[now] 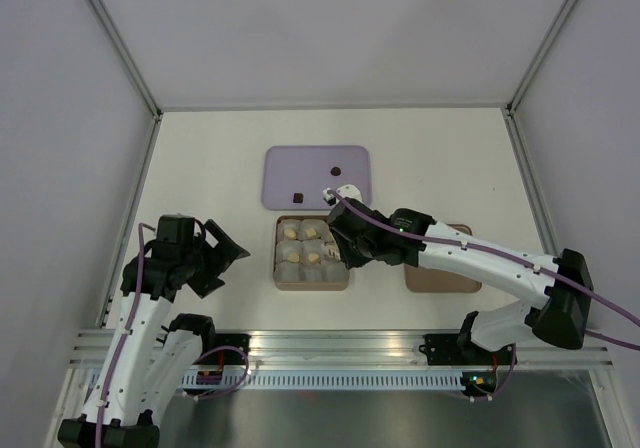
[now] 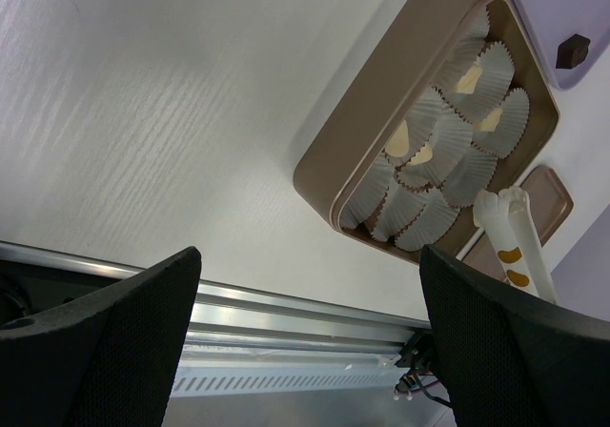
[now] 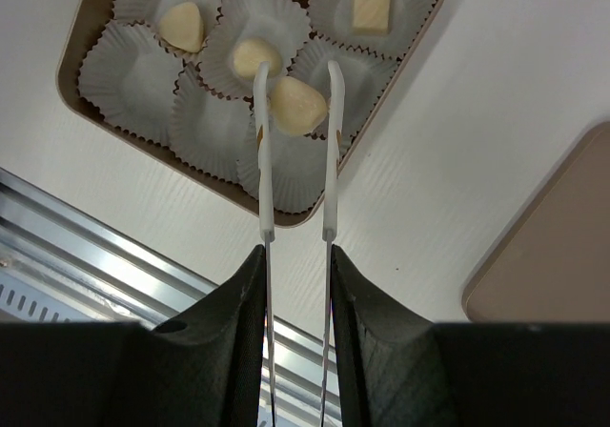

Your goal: Pack the chocolate

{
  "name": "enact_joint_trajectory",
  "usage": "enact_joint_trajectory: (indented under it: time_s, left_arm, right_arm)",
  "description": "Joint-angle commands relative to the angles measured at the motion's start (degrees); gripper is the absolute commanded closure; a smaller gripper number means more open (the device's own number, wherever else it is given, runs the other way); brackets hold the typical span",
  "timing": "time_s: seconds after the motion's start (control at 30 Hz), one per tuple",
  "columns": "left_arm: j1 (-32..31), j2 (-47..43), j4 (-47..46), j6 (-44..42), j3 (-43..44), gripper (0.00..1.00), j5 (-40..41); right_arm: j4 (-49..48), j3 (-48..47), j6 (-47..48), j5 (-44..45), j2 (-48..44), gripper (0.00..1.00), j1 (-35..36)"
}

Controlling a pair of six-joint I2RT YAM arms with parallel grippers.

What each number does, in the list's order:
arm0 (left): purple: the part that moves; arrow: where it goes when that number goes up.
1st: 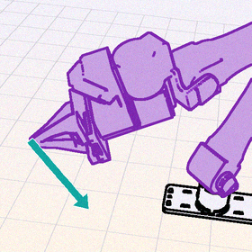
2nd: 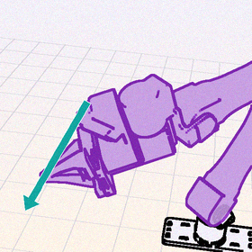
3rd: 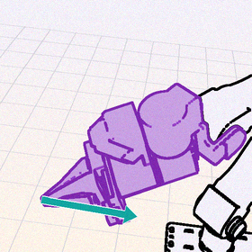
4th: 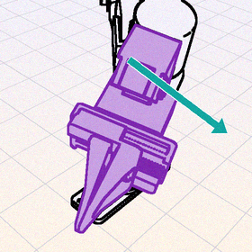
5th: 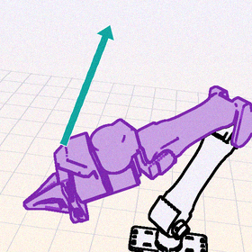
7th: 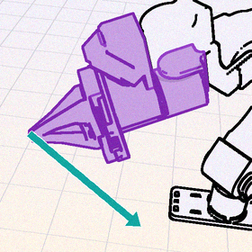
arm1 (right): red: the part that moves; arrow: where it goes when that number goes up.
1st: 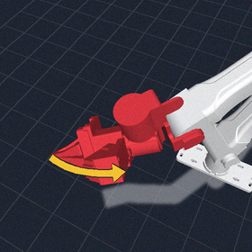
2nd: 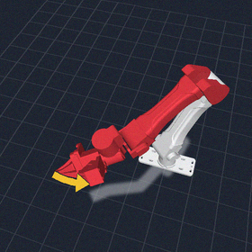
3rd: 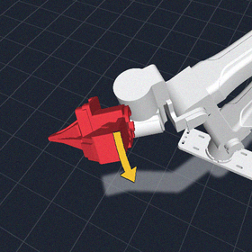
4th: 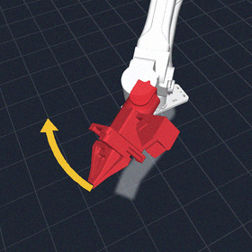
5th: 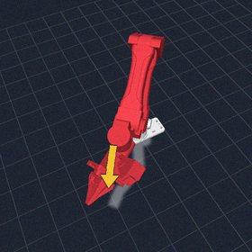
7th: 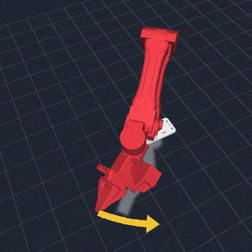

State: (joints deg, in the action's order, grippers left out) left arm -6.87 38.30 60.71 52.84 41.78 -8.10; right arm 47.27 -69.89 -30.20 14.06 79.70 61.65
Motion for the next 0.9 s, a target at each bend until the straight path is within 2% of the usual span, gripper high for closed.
enact_joint_trajectory:
  time_s: [0.0, 0.27, 0.87]
  left_arm:
    - [-0.2, -0.4, -1.6, -0.8, -0.5, 0.00, -1.7]
    - [-0.2, -0.3, -1.6, -0.8, -0.4, 0.00, -1.7]
    - [-0.2, -1.2, -1.5, -0.9, -1.1, 0.00, -1.7]
  right_arm:
    - [-1.1, -0.6, -1.4, 3.2, 1.8, 0.89, 0.2]
    - [-0.9, -1.5, -1.4, 5.5, 4.5, 0.90, 0.1]
    - [-1.8, 0.5, -2.1, 4.6, 6.3, 0.90, 0.1]
